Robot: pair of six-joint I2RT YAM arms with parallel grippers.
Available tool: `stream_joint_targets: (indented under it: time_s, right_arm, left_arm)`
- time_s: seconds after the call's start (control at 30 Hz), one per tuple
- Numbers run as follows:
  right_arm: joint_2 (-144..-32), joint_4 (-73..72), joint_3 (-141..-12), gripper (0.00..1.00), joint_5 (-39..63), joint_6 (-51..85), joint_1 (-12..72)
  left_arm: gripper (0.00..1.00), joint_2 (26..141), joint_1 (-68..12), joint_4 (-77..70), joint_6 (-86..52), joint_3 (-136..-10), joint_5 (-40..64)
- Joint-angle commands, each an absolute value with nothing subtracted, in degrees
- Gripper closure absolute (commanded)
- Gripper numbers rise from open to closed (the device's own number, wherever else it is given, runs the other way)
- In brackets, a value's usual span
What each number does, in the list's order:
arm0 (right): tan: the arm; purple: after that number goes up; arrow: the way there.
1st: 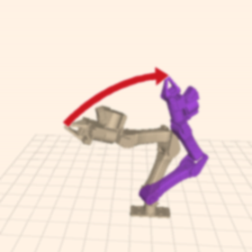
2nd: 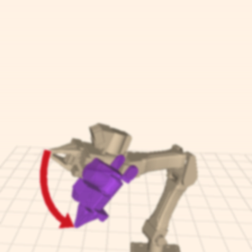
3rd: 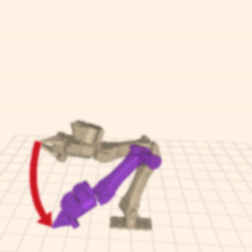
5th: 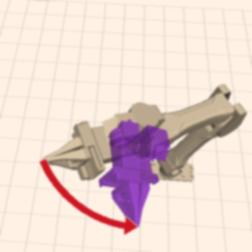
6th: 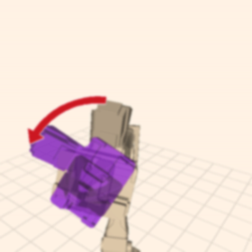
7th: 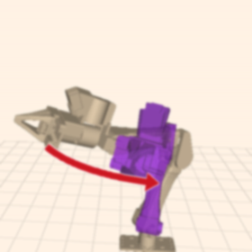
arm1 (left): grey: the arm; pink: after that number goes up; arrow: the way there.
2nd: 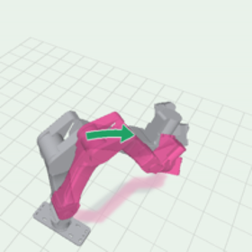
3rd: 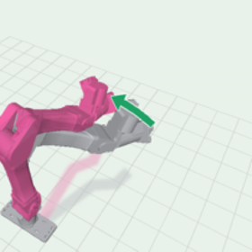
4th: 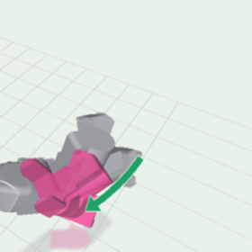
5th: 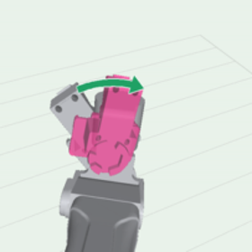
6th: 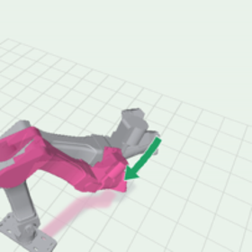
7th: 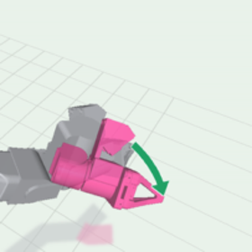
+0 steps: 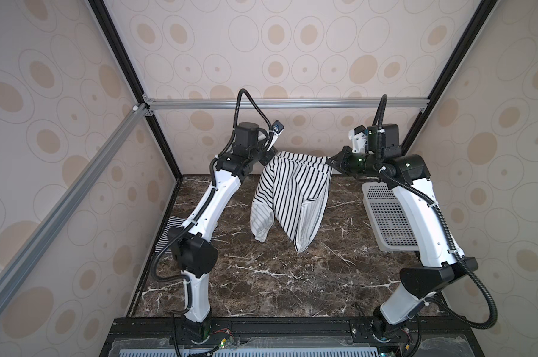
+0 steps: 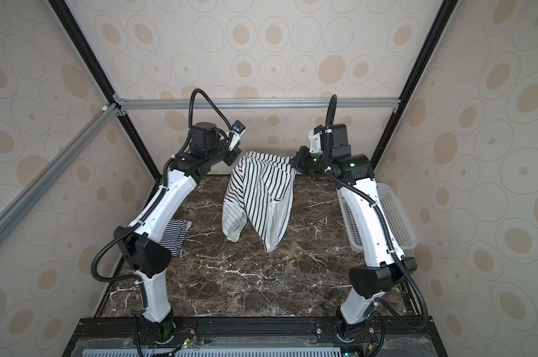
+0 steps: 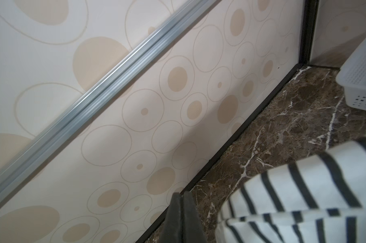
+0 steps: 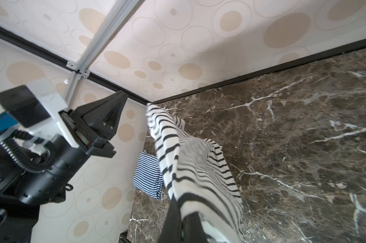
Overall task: Fold and stack tank tops
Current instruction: Smooth out the tank top at the center of the table.
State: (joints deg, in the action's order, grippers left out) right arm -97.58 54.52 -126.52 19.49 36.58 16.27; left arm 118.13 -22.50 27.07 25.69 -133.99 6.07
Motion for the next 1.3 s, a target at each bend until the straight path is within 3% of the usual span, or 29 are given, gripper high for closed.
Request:
stream_joint_targets:
  time_s: [0.0, 0.13, 0.3, 0.4, 0.63, 0.9, 0.97, 1.1, 1.2, 1.27]
  right_arm:
    - [-96.2, 58.5, -135.6, 1.0, 20.8, 36.2, 16.3]
    - [-95.6, 58.0, -135.3, 1.0, 23.6, 37.7, 16.8]
    - [-93.2, 51.0, -123.8, 1.0, 26.1, 39.6, 22.0]
    - [-96.0, 49.5, -120.0, 1.0, 25.4, 39.1, 26.3]
    - [-106.7, 41.8, -115.7, 1.0, 25.0, 40.8, 35.4]
    - [-124.5, 42.8, -125.1, 1.0, 25.2, 41.3, 38.0]
    - [-129.1, 45.9, -130.1, 0.91, 23.9, 39.8, 38.1]
    - [-135.7, 60.1, -144.6, 0.57, 20.0, 34.7, 38.5]
    - [-130.6, 64.5, -140.9, 0.42, 11.4, 29.7, 40.4]
    - [-125.2, 64.5, -132.7, 0.41, 6.9, 28.4, 41.3]
  left_arm:
    - [1.0, 122.5, -22.3, 31.8, 24.0, -147.6, 5.7]
    - [1.0, 119.2, -22.2, 26.9, 22.9, -139.6, 4.3]
    - [1.0, 104.8, -20.6, 11.3, 23.0, -108.4, 3.0]
    - [1.0, 98.6, -20.3, 10.0, 21.4, -97.7, 5.0]
    - [0.7, 83.4, -20.2, 5.4, 20.9, -72.9, 7.9]
    - [0.65, 72.9, -17.0, 4.5, 22.6, -55.1, 5.3]
    - [0.65, 72.3, -16.4, 4.2, 22.8, -51.9, 5.8]
    - [0.65, 72.2, -16.4, 3.3, 23.1, -47.3, 6.2]
    - [0.64, 72.3, -16.3, 3.4, 22.9, -45.3, 6.8]
    - [0.64, 72.2, -16.3, 3.3, 22.9, -44.2, 7.2]
